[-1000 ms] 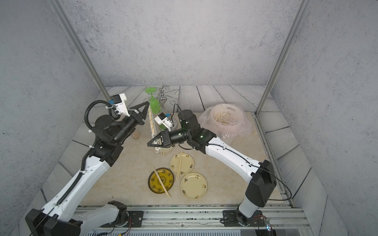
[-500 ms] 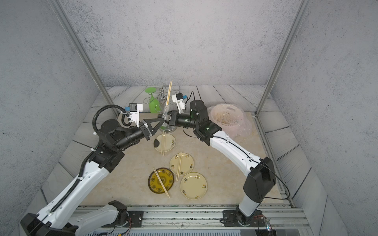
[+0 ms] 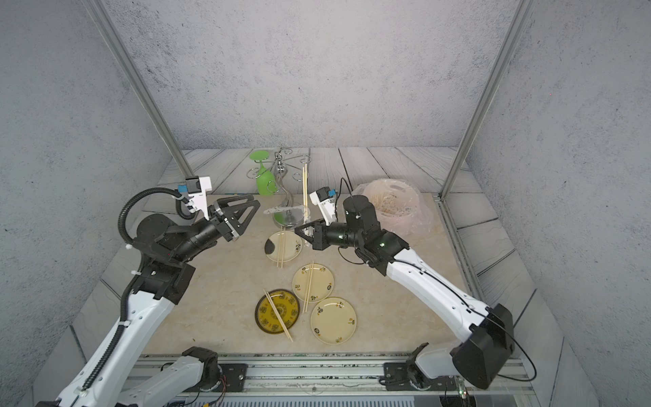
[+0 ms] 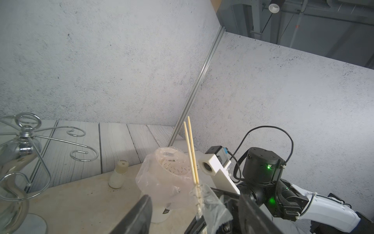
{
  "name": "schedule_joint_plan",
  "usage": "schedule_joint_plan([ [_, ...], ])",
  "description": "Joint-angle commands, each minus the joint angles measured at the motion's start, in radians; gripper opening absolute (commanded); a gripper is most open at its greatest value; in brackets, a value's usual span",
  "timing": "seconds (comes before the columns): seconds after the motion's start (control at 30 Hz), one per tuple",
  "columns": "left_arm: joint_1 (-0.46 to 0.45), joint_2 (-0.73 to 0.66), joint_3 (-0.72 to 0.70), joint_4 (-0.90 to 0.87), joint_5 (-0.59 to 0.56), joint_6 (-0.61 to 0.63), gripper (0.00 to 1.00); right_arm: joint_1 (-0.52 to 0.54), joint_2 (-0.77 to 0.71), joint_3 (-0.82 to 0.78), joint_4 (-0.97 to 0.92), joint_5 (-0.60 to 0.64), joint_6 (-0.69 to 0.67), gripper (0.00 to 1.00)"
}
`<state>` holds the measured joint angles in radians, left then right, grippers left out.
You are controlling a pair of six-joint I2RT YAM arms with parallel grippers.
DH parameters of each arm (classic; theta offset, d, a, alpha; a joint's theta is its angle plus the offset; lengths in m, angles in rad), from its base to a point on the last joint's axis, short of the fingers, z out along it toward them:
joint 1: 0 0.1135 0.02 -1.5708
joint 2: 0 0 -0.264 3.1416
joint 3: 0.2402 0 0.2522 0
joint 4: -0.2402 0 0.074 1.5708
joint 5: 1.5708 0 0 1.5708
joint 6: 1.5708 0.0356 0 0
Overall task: Remove the packaging of disposable chopsticks
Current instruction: Remove the packet bag from the disposable chopsticks.
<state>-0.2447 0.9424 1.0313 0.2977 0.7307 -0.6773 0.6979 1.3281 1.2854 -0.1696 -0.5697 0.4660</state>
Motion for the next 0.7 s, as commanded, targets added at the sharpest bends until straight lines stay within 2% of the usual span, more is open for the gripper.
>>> schedule_joint_plan([
  [0.0,0.023,-0.031,0.011,0.061,0.045,0.016,0.71,-0.001,-0.086,-0.032,-0.150,0.048,-0.209,0.00],
  [0.1,0.024,-0.010,0.003,0.079,0.046,-0.019,0.70,-0.001,-0.130,-0.052,-0.209,0.036,-0.316,0.00],
  [0.2,0.012,0.035,-0.010,0.225,0.151,-0.110,0.71,-0.001,-0.150,-0.065,-0.245,-0.029,-0.380,0.00],
  [0.4,-0.016,0.124,-0.028,0.420,0.251,-0.296,0.68,0.000,-0.150,-0.081,-0.184,-0.221,-0.374,0.00],
  [0.53,-0.046,0.164,-0.023,0.416,0.261,-0.327,0.67,0.001,-0.155,-0.100,-0.119,-0.237,-0.344,0.00],
  [0.67,-0.090,0.213,-0.017,0.499,0.300,-0.407,0.67,0.009,-0.122,-0.073,-0.130,-0.267,-0.343,0.00],
])
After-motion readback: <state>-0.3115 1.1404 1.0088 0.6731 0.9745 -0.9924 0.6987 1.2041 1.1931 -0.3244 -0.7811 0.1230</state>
